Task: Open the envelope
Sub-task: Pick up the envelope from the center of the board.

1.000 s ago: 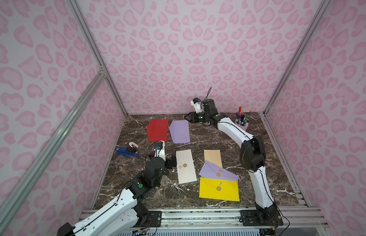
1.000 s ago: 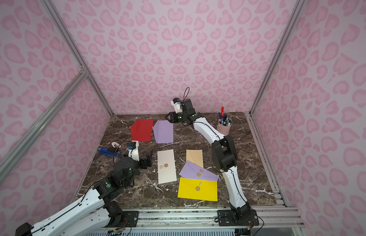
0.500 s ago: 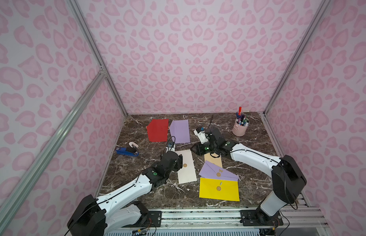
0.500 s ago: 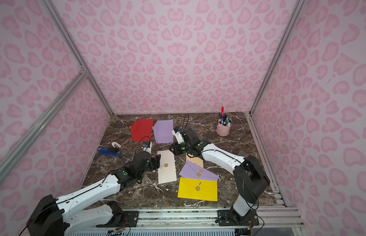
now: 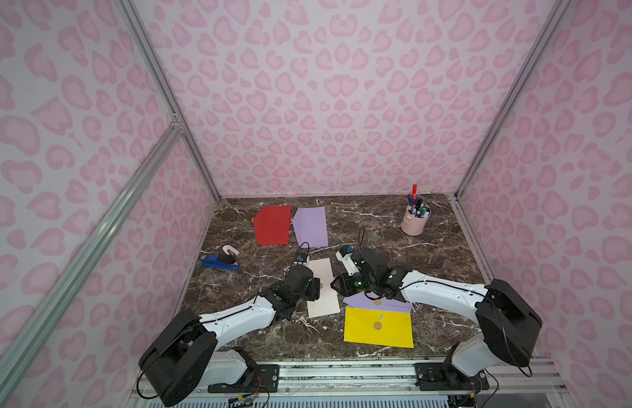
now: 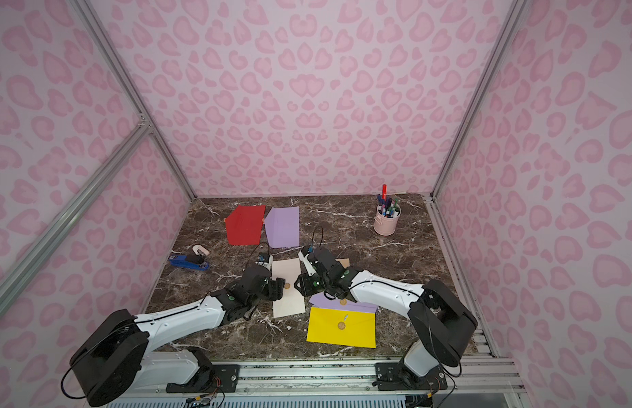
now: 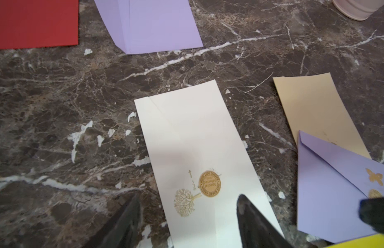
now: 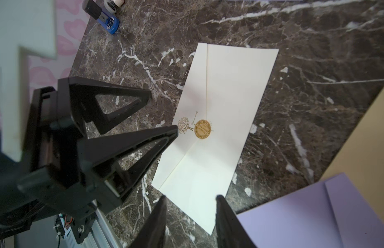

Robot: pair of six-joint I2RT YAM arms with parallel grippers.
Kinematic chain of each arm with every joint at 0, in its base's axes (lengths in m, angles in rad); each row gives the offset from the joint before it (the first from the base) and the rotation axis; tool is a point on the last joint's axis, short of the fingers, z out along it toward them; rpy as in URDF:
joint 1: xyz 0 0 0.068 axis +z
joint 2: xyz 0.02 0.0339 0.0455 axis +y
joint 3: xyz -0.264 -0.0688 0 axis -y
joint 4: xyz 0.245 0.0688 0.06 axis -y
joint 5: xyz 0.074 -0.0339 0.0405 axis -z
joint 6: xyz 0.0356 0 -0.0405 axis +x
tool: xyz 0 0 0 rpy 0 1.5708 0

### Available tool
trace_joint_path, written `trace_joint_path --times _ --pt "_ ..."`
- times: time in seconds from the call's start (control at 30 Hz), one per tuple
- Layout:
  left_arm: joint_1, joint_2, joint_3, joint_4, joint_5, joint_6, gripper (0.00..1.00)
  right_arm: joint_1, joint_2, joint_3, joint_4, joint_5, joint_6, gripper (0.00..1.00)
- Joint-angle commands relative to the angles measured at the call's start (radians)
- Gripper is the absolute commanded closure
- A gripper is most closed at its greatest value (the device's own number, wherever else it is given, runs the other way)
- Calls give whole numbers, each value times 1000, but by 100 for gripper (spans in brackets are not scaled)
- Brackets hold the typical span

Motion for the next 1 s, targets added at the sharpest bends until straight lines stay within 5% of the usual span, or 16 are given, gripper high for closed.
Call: trace_joint_path --times 0.0,0.97 --pt "14 14 -17 68 74 -24 27 3 13 -14 43 -3 36 61" --pt "165 26 -129 354 462 -86 28 -43 98 -4 49 -18 22 61"
